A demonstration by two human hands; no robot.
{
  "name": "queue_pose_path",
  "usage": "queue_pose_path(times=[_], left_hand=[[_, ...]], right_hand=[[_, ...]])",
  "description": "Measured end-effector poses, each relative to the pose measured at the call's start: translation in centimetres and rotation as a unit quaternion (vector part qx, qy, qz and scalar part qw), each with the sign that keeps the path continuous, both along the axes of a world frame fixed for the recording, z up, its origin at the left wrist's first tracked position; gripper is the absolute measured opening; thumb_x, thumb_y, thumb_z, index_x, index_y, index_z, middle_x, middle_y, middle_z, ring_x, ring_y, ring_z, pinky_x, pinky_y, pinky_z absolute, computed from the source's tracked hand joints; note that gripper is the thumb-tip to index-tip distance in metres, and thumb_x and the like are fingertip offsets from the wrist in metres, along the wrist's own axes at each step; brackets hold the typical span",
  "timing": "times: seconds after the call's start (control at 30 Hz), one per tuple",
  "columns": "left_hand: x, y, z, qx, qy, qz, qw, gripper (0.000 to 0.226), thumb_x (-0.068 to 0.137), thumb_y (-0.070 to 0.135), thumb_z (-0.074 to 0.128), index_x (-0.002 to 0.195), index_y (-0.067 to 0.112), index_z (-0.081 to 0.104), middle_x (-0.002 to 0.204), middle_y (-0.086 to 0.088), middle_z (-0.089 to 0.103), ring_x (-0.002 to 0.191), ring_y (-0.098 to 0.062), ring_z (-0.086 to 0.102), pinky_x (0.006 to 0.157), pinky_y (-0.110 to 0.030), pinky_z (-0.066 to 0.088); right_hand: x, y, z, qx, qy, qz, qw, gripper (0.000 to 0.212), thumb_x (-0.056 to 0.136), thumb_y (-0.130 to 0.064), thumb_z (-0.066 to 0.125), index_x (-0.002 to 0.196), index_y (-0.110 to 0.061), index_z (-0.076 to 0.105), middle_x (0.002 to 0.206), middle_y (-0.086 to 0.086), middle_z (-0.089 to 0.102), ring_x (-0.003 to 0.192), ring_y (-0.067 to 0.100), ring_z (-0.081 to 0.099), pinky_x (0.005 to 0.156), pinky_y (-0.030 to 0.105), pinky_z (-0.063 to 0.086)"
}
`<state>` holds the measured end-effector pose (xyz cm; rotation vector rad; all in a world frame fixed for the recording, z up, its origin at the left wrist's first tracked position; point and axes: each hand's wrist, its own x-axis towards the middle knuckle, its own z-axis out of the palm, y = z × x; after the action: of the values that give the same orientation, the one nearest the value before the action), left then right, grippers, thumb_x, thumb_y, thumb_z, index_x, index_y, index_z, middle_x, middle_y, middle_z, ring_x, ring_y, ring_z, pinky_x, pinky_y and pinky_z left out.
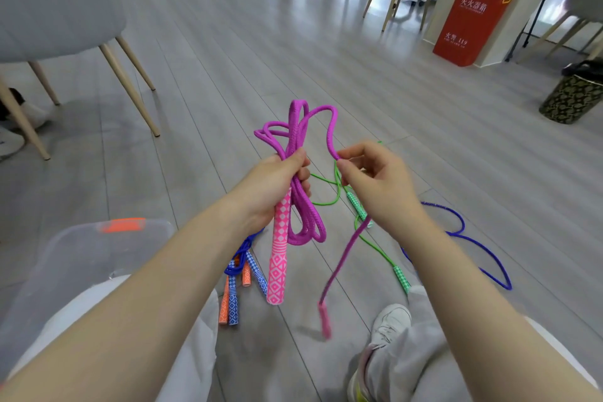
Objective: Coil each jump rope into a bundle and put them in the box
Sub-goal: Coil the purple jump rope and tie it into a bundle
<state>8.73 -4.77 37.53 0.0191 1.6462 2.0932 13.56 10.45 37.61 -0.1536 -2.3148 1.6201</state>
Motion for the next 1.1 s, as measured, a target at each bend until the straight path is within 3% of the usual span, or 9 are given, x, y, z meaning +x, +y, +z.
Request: queue_pose_path(times=[0.17, 0.27, 0.37, 0.5, 0.6, 0.73, 0.83, 1.0, 1.1], left_hand=[[0.1, -0.1, -0.1, -0.02, -0.006, -0.01, 1.0, 0.028, 0.098, 0.036, 0.051, 0.093, 0.009, 0.057, 0.065, 0.0, 0.051, 0.061, -0.016, 0.052, 0.074, -0.035, 0.048], [0.3, 0.1, 0.0, -0.034, 0.011, -0.028, 0.999, 0.033, 0.093, 0.044, 0.056, 0.089, 0.011, 0.059, 0.067, 0.0, 0.051, 0.06, -0.016, 0.052, 0.071, -0.034, 0.044], [0.7, 0.3, 0.0, -0.029, 0.036, -0.049, 0.998, 0.026, 0.093, 0.036, 0.057, 0.093, 0.011, 0.062, 0.071, -0.002, 0.055, 0.059, -0.013, 0.052, 0.071, -0.033, 0.044], [0.7, 0.3, -0.2, -0.02, 0.035, -0.033, 0.999, 0.027, 0.097, 0.034, 0.051, 0.093, 0.01, 0.063, 0.082, -0.009, 0.058, 0.074, -0.021, 0.055, 0.084, -0.044, 0.047], [0.7, 0.4, -0.5, -0.028, 0.045, -0.018, 0.998, 0.026, 0.098, 0.032, 0.05, 0.097, 0.011, 0.063, 0.084, -0.01, 0.062, 0.086, -0.028, 0.056, 0.096, -0.051, 0.047], [0.5, 0.5, -0.8, -0.054, 0.048, 0.01, 0.997, 0.025, 0.099, 0.033, 0.049, 0.097, 0.011, 0.06, 0.074, -0.002, 0.059, 0.068, -0.015, 0.057, 0.074, -0.035, 0.052], [0.6, 0.6, -0.4, -0.003, 0.032, 0.028, 0.999, 0.022, 0.1, 0.029, 0.046, 0.096, 0.01, 0.057, 0.073, -0.001, 0.056, 0.061, -0.012, 0.054, 0.06, -0.027, 0.05], [-0.4, 0.0, 0.7, 0.111, 0.008, 0.042, 0.993, 0.024, 0.102, 0.026, 0.041, 0.089, 0.01, 0.054, 0.069, 0.0, 0.058, 0.07, -0.018, 0.06, 0.074, -0.034, 0.052], [-0.8, -0.8, 1.4, 0.153, -0.002, 0.03, 0.988, 0.026, 0.102, 0.028, 0.038, 0.09, 0.011, 0.053, 0.065, 0.002, 0.056, 0.072, -0.018, 0.066, 0.075, -0.036, 0.057]], right_hand=[[0.0, -1.1, -0.9, 0.069, 0.015, 0.017, 0.997, 0.016, 0.088, -0.011, 0.065, 0.092, -0.025, 0.072, 0.08, -0.008, 0.065, 0.065, -0.005, 0.054, 0.064, 0.013, 0.038], [0.4, -1.7, -0.7, 0.106, 0.024, 0.046, 0.993, 0.031, 0.09, -0.001, 0.054, 0.102, -0.023, 0.073, 0.094, -0.008, 0.057, 0.075, -0.005, 0.051, 0.068, 0.008, 0.036], [0.8, -2.1, -0.4, 0.094, 0.016, 0.087, 0.992, 0.039, 0.089, 0.007, 0.045, 0.101, -0.018, 0.073, 0.098, -0.001, 0.055, 0.081, -0.004, 0.051, 0.071, 0.006, 0.037], [0.6, -2.2, -0.5, 0.091, 0.029, 0.087, 0.992, 0.032, 0.086, 0.008, 0.052, 0.099, -0.013, 0.072, 0.089, 0.001, 0.059, 0.071, -0.002, 0.058, 0.068, 0.011, 0.042], [0.5, -2.2, -0.8, 0.048, 0.023, 0.092, 0.994, 0.028, 0.085, 0.006, 0.056, 0.094, -0.019, 0.063, 0.088, 0.002, 0.065, 0.07, 0.011, 0.067, 0.071, 0.033, 0.055], [0.2, -2.0, -1.3, 0.013, -0.011, 0.092, 0.996, 0.027, 0.084, -0.007, 0.065, 0.089, -0.024, 0.045, 0.082, 0.002, 0.063, 0.07, 0.03, 0.064, 0.066, 0.049, 0.053], [-0.1, -1.4, -1.3, -0.006, -0.051, 0.097, 0.994, 0.024, 0.086, -0.022, 0.069, 0.089, -0.023, 0.045, 0.073, 0.006, 0.064, 0.06, 0.022, 0.058, 0.058, 0.042, 0.051], [0.0, 0.2, -0.7, 0.056, -0.136, 0.162, 0.976, 0.029, 0.092, -0.036, 0.062, 0.083, -0.009, 0.061, 0.062, 0.0, 0.06, 0.058, 0.013, 0.056, 0.064, 0.034, 0.048], [0.3, 1.3, -0.2, 0.055, -0.146, 0.17, 0.973, 0.033, 0.094, -0.039, 0.059, 0.075, -0.013, 0.062, 0.057, -0.009, 0.055, 0.058, 0.011, 0.054, 0.063, 0.026, 0.045]])
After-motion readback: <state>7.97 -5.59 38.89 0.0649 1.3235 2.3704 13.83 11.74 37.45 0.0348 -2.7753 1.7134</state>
